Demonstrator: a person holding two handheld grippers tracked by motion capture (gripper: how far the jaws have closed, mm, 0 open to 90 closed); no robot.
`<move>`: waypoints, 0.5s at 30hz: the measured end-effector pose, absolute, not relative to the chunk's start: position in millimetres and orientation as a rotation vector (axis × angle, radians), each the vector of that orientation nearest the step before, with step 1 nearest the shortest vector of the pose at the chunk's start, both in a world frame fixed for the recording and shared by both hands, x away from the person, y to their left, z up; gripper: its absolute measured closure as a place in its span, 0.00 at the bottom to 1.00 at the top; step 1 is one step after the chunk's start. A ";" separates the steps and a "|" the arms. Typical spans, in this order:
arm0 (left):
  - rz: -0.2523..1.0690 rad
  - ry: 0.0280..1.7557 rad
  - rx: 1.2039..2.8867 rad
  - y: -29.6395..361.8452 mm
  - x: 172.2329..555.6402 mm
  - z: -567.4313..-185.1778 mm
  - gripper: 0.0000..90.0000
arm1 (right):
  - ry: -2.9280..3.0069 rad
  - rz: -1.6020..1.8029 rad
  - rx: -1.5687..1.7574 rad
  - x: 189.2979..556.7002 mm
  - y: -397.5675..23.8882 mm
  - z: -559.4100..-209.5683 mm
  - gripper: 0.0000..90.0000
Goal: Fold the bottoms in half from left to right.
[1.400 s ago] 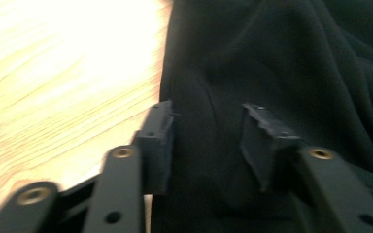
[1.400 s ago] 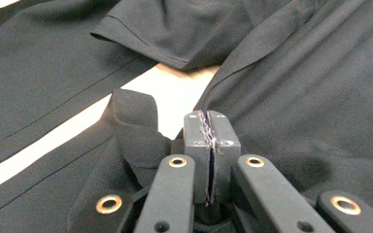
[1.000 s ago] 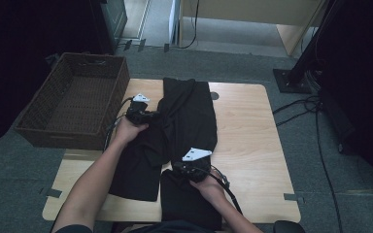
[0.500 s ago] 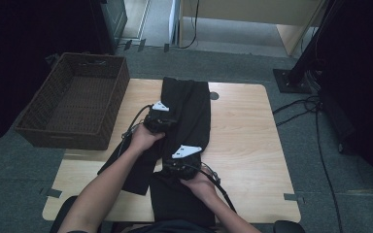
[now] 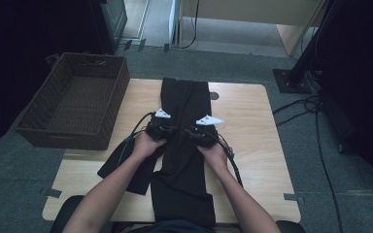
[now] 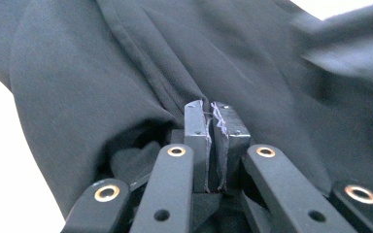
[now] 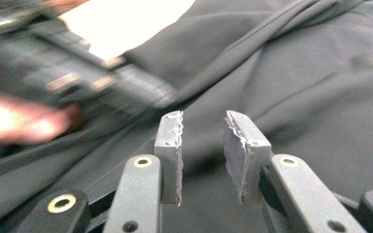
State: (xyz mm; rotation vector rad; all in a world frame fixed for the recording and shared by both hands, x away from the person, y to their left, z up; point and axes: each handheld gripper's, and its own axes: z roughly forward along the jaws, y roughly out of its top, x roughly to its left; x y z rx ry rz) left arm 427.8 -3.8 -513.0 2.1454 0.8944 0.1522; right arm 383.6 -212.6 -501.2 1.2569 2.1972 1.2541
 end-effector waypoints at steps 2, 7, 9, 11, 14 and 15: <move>0.155 0.891 2.145 -3.7 422.2 -512.8 0.94 | 2.188 1.227 1.283 401.1 -211.0 -504.2 0.76; 0.153 0.868 2.156 -4.1 410.9 -511.9 0.93 | 2.162 1.236 1.363 433.7 -200.2 -507.1 0.67; 0.160 0.856 2.158 -5.0 408.9 -510.9 0.93 | 2.175 1.259 1.391 441.4 -192.7 -508.8 0.64; 0.157 0.860 2.152 -4.3 408.5 -510.1 0.92 | 2.196 1.203 1.374 446.1 -183.6 -510.2 0.64; 0.149 0.877 2.148 -1.5 410.2 -511.0 0.92 | 2.203 1.126 1.380 450.3 -176.4 -516.5 0.67; 0.149 0.879 2.145 -0.8 410.4 -510.9 0.91 | 2.198 1.126 1.367 450.3 -176.5 -518.3 0.70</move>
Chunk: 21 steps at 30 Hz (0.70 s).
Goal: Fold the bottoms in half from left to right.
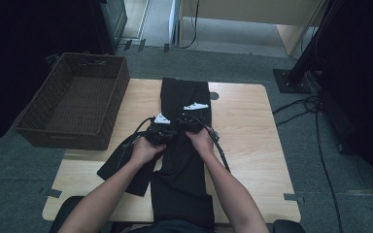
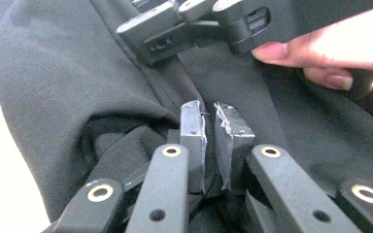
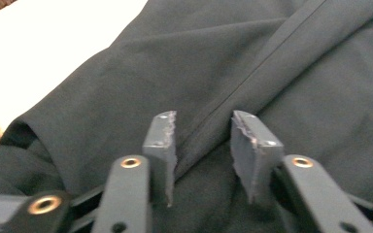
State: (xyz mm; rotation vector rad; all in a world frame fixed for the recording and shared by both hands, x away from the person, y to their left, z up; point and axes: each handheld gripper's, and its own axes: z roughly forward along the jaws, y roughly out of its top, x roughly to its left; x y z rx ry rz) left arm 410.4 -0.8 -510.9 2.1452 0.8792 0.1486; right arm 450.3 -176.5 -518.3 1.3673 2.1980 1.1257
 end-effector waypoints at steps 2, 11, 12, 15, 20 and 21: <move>0.142 0.881 2.142 0.9 411.4 -509.3 0.89 | 2.198 1.106 1.351 449.6 -175.7 -518.5 0.81; 0.142 0.888 2.125 14.8 413.0 -487.0 0.85 | 2.256 1.075 1.367 446.0 -186.2 -513.5 1.00; 0.154 0.888 2.124 17.0 414.3 -483.2 0.84 | 2.251 1.081 1.370 445.9 -190.1 -512.4 1.00; 0.203 0.907 2.130 22.0 424.3 -474.7 0.84 | 2.245 1.093 1.391 445.7 -199.8 -508.9 1.00; 0.232 0.931 2.149 24.2 445.7 -470.6 0.85 | 2.246 1.093 1.388 443.7 -206.9 -506.0 1.00; 0.237 0.936 2.152 23.8 450.9 -470.9 0.85 | 2.240 1.097 1.385 443.4 -208.7 -506.2 1.00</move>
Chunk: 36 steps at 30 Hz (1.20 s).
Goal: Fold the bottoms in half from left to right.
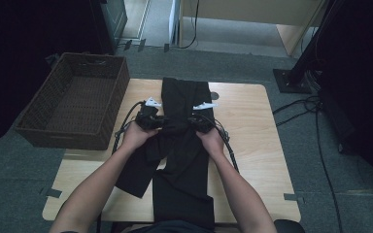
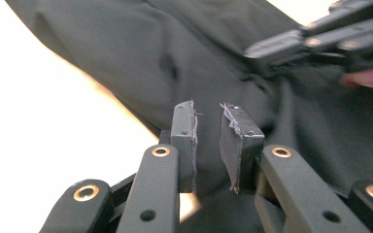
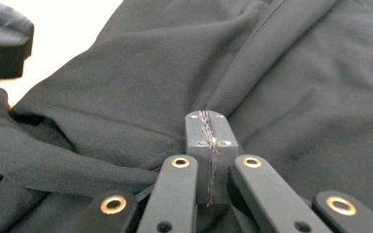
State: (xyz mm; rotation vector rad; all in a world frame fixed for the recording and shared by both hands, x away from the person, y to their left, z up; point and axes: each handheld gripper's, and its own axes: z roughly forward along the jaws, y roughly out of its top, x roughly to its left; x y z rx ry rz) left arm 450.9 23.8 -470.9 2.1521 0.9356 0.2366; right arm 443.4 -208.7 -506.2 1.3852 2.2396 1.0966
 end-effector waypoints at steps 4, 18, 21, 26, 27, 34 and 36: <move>0.237 0.933 2.153 20.2 467.4 -476.0 0.84 | 2.225 1.124 1.406 441.2 -215.9 -505.6 1.00; 0.225 0.956 2.215 9.8 496.4 -504.3 0.87 | 2.207 1.127 1.383 437.2 -241.5 -495.4 1.00; 0.218 0.966 2.213 10.7 496.5 -504.2 0.88 | 2.203 1.103 1.356 436.5 -247.3 -490.4 1.00; 0.201 0.969 2.226 11.2 496.3 -504.9 0.87 | 2.191 1.030 1.354 439.0 -259.1 -493.5 0.99; 0.192 0.978 2.224 11.9 496.8 -504.7 0.87 | 2.183 0.994 1.372 439.4 -259.4 -495.9 0.97; 0.199 0.978 2.221 11.2 496.5 -505.0 0.87 | 2.134 1.128 1.313 429.2 -249.3 -482.7 0.81; 0.205 0.976 2.225 10.8 496.3 -504.8 0.87 | 2.148 1.186 1.262 424.8 -236.2 -478.2 0.76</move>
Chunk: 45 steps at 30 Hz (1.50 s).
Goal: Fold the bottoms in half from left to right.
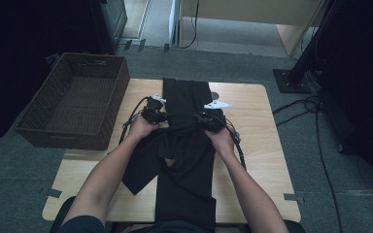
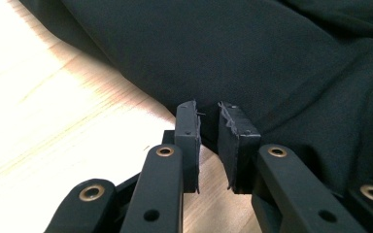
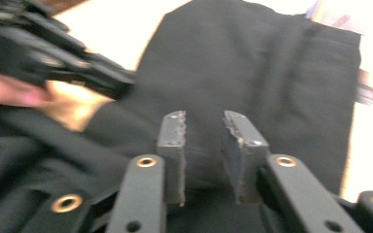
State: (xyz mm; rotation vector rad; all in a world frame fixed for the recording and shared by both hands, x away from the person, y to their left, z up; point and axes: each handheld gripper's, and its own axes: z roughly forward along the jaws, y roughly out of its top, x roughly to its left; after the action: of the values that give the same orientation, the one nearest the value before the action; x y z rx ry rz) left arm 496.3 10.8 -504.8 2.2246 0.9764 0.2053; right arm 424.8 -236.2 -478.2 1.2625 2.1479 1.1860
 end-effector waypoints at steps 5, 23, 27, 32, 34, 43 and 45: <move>0.214 0.974 2.233 10.4 496.0 -504.2 0.87 | 2.245 1.225 1.235 414.3 -207.3 -483.5 0.64; 0.237 0.995 2.231 14.2 498.0 -504.0 0.83 | 2.330 1.178 1.210 385.5 -191.2 -519.2 0.91; 0.252 0.990 2.243 13.5 497.5 -503.4 0.83 | 2.339 1.201 1.264 383.6 -198.2 -512.6 0.95; 0.271 1.013 2.239 17.6 499.3 -503.4 0.83 | 2.289 1.207 1.217 375.5 -225.2 -485.2 0.95; 0.315 1.014 2.252 18.5 499.2 -503.2 0.87 | 2.280 1.186 1.236 375.6 -237.3 -480.3 0.95; 0.273 1.021 2.222 16.3 498.7 -502.2 0.84 | 2.274 1.180 1.361 378.3 -276.0 -496.5 0.94; 0.271 0.998 2.201 12.9 496.8 -498.8 0.84 | 2.282 1.172 1.351 377.6 -271.6 -500.7 0.93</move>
State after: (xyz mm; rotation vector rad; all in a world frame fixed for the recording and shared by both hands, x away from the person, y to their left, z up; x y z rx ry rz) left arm 496.8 12.9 -498.8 2.2008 0.9978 0.2714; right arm 377.6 -271.6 -500.7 1.3513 2.2818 1.1716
